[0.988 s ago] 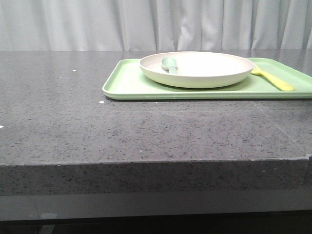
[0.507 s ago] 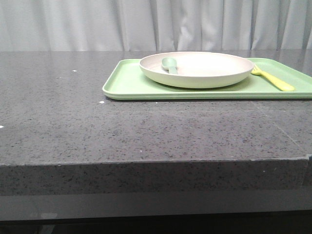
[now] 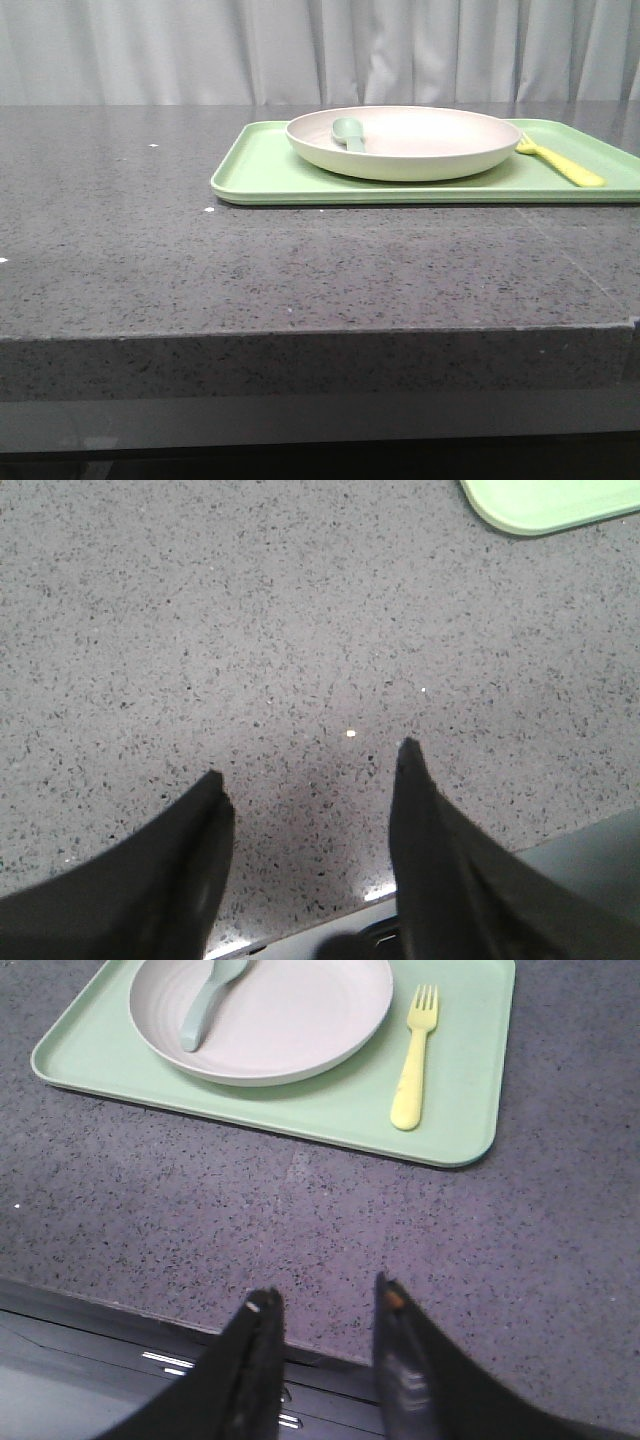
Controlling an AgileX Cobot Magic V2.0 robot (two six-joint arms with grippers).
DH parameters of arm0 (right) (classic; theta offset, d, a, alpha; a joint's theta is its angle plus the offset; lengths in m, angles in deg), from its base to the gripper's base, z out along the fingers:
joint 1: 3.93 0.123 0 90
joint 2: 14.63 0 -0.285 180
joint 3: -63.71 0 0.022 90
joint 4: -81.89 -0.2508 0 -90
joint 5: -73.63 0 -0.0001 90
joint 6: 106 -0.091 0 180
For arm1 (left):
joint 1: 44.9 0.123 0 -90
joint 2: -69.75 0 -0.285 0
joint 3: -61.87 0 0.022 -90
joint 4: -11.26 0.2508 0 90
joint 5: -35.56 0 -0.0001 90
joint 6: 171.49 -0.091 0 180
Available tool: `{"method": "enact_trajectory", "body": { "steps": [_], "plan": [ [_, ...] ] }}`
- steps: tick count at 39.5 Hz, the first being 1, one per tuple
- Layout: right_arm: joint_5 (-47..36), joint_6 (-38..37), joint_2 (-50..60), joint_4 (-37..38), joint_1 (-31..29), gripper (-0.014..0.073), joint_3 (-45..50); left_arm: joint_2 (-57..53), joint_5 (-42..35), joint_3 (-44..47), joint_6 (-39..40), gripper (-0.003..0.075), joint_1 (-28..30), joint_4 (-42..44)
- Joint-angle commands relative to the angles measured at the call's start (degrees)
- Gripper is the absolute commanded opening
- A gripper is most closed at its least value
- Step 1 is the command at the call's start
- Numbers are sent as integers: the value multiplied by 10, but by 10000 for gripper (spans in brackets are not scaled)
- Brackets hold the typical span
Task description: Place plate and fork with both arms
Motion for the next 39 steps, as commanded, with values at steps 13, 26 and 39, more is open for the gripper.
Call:
{"method": "enact_trajectory", "body": {
  "steps": [13,26,39],
  "plan": [
    [-49,8,-2,5,0,-67,-13,-2,-46,-15,2,-18,3,-4],
    [-48,8,-2,5,0,-67,-13,-2,-52,-15,2,-18,3,-5],
    [-48,8,-2,5,0,-67,-13,-39,-52,-14,2,-18,2,-5]
  ]
}}
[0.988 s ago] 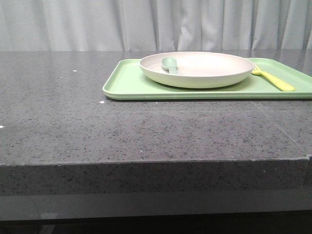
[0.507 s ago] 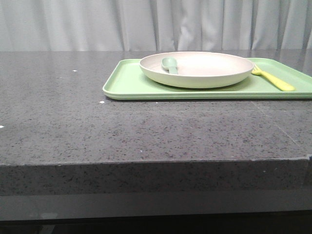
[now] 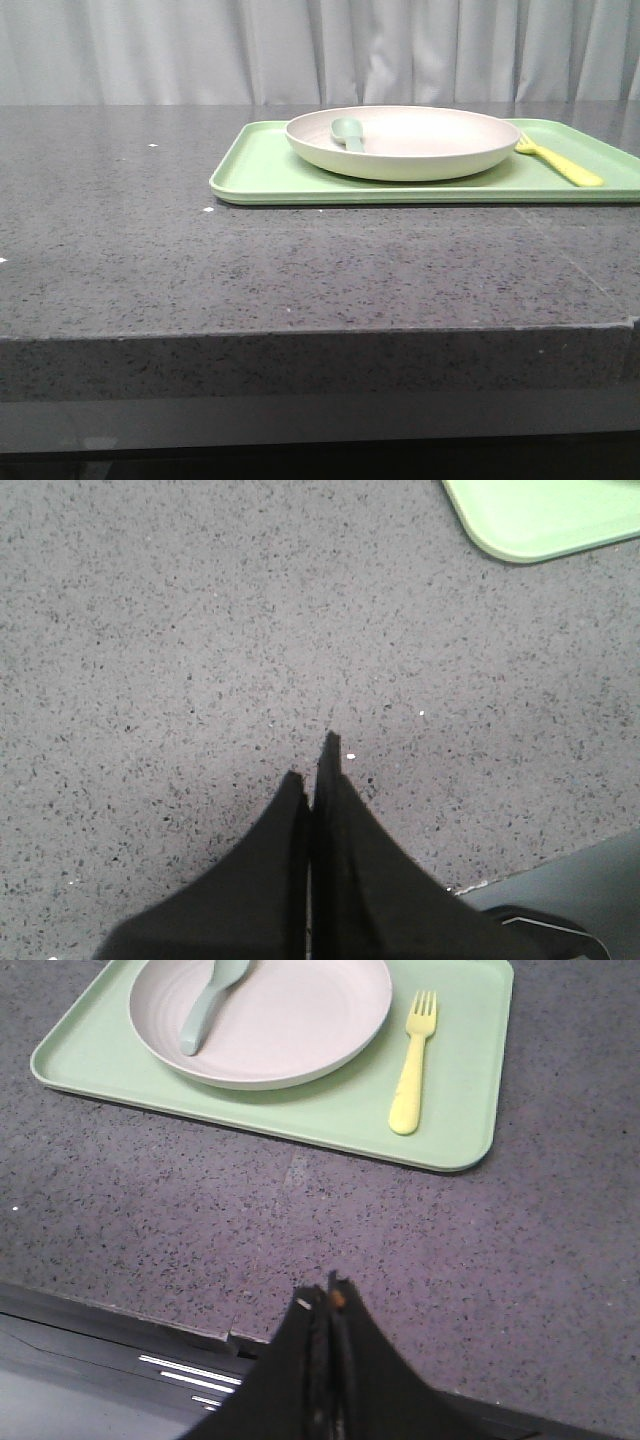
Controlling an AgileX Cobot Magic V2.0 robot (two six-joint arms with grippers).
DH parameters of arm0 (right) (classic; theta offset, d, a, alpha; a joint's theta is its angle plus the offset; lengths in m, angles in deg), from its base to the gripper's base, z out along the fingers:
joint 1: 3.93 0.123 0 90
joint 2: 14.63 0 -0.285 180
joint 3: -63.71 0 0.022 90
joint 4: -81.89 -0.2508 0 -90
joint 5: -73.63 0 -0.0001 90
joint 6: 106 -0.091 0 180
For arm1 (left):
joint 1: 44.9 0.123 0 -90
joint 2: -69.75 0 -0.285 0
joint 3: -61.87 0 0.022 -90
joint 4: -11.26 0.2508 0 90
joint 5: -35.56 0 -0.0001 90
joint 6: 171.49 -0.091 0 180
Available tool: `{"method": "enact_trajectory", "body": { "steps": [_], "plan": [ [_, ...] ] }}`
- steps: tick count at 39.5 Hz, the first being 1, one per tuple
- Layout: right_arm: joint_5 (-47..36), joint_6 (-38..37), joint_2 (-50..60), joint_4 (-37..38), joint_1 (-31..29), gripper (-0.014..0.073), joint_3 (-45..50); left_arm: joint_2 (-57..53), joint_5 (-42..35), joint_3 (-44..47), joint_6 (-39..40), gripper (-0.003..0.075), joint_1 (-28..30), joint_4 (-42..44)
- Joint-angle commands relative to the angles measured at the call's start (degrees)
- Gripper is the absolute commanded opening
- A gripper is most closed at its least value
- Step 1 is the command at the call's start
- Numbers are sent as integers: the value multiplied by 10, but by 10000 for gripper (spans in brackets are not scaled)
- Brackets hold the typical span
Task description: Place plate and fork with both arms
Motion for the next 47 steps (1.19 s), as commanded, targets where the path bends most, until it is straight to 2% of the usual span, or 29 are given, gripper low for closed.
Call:
{"method": "enact_trajectory", "body": {
  "steps": [1,9,18,28,33,42,47],
  "plan": [
    [-44,4,-2,5,0,-67,-13,-35,-37,-13,2,-18,7,-4],
    [-44,4,-2,5,0,-67,-13,-138,-145,50,2,-18,79,21],
    [-44,4,-2,5,0,-67,-13,-270,-326,218,2,-18,122,30],
    [-44,4,-2,5,0,-67,-13,-414,-341,376,2,-18,149,19],
    [-44,4,-2,5,0,-67,-13,-471,-379,430,2,-18,169,15],
    [-44,4,-2,5,0,-67,-13,-517,-486,508,2,-18,177,-13],
    [-44,4,-2,5,0,-67,-13,-517,-487,510,2,-18,170,-24]
  ]
}}
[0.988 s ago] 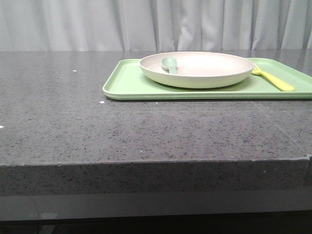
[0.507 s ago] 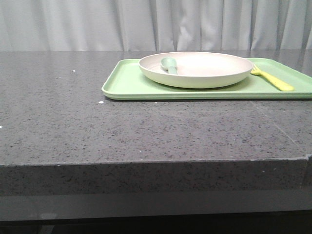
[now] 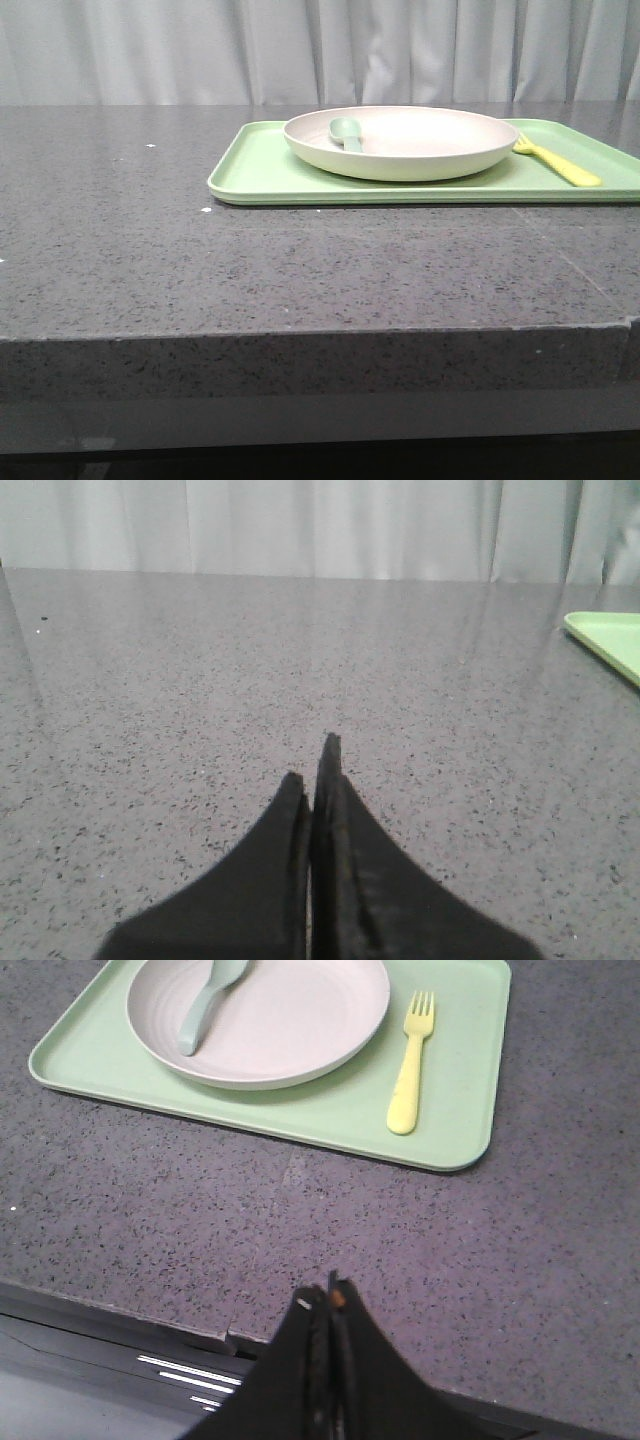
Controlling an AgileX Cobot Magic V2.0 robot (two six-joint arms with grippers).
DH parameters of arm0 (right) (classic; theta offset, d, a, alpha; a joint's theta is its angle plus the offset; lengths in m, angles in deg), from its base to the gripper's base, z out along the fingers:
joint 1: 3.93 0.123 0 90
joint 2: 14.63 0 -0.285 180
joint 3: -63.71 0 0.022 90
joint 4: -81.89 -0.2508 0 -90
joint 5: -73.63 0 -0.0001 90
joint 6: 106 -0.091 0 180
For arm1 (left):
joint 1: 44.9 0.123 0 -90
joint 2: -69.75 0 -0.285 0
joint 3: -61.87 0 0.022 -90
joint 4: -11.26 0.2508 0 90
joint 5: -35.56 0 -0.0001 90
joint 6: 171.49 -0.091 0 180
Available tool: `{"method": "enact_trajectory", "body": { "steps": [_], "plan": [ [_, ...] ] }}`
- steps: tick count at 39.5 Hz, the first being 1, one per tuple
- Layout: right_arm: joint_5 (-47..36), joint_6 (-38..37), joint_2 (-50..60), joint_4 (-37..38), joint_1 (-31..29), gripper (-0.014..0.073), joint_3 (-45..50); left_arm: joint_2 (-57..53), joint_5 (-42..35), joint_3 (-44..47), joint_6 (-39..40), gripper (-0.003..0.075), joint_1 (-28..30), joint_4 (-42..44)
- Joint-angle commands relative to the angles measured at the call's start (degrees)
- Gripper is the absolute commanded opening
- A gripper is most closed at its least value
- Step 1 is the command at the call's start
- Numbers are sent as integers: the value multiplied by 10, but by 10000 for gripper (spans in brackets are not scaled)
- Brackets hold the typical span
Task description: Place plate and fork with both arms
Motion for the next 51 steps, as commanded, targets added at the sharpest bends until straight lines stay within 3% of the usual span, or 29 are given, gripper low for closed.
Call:
{"method": "enact_trajectory", "body": {
  "steps": [1,41,46,51],
  "plan": [
    [-43,4,-2,5,0,-67,-14,-13,-64,2,2,-18,-10,-11],
    [-45,4,-2,5,0,-67,-14,-12,-64,2,2,-18,-15,-11],
    [-95,5,24,38,-16,-67,35,-12,-64,2,2,-18,-15,-11],
    [-241,5,86,42,-66,-67,150,-12,-64,2,2,-18,-15,-11]
  ]
}}
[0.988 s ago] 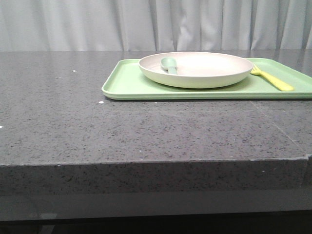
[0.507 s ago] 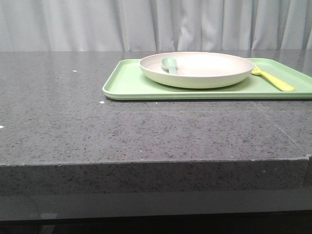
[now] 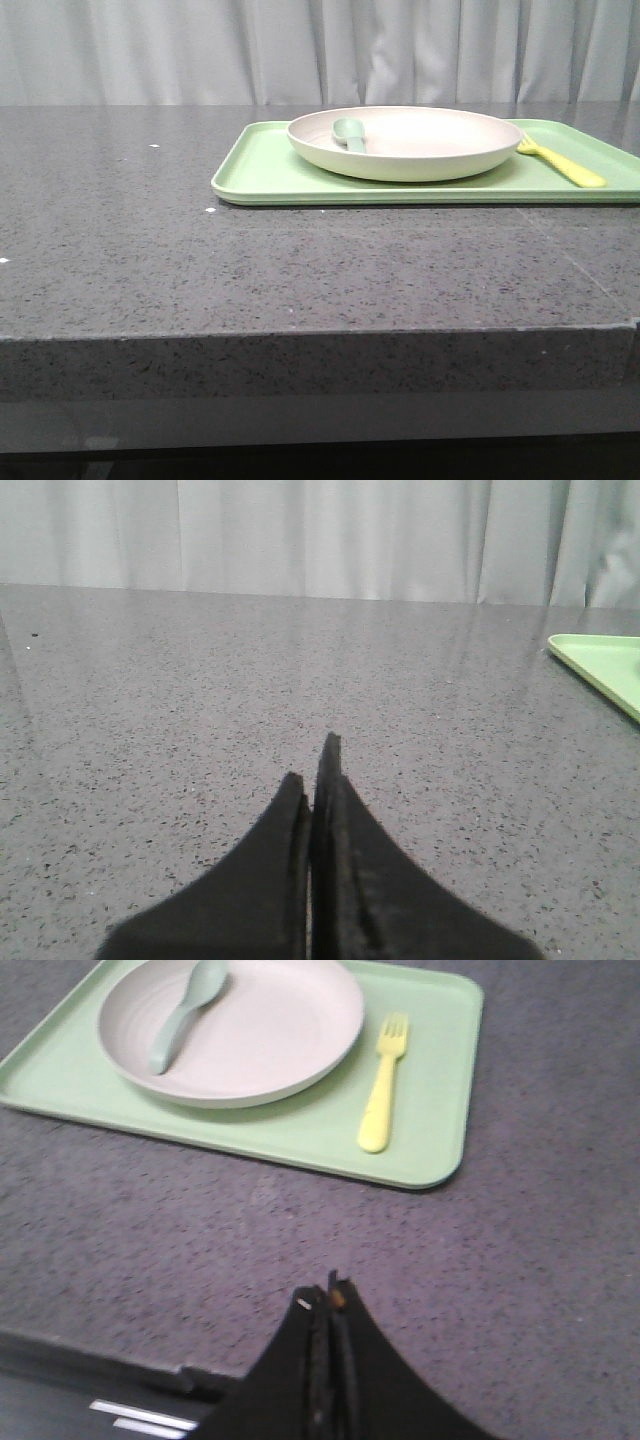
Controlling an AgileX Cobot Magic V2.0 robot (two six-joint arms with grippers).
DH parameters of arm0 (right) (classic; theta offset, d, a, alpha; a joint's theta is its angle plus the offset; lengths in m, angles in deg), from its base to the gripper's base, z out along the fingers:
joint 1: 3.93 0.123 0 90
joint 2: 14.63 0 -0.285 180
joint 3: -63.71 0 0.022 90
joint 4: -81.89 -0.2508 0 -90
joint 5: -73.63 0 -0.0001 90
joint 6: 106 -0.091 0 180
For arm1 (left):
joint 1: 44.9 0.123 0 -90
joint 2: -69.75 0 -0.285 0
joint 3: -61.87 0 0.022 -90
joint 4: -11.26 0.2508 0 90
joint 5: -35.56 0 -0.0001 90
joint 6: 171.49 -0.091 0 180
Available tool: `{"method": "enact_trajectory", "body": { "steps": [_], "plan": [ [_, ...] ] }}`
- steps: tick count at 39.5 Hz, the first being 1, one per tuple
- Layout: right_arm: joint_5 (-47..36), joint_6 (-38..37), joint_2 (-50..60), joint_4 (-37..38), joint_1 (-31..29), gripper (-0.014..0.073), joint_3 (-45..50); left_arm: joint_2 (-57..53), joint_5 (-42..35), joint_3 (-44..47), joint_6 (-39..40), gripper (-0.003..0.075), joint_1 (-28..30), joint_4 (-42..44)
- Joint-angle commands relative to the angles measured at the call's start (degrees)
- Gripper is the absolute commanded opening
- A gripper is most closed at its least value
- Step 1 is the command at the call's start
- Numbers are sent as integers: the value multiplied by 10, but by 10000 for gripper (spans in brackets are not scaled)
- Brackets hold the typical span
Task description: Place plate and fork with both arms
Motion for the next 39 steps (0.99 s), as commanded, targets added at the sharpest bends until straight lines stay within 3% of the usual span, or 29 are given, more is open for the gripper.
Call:
{"method": "enact_trajectory", "body": {
  "steps": [1,5,12,24,39],
  "plan": [
    [-163,4,42,13,-39,-67,79,-12,-51,2,2,-18,-3,-6],
    [-282,4,115,10,-78,-67,182,-12,-51,2,2,-18,-3,-6],
    [-373,4,228,10,-104,-67,301,-12,-51,2,2,-18,-3,-6],
    [-441,4,271,5,-103,-67,384,-12,-51,2,2,-18,-3,-6],
    [-428,4,271,5,-103,-67,383,-12,-51,2,2,-18,-3,-6]
  ]
}}
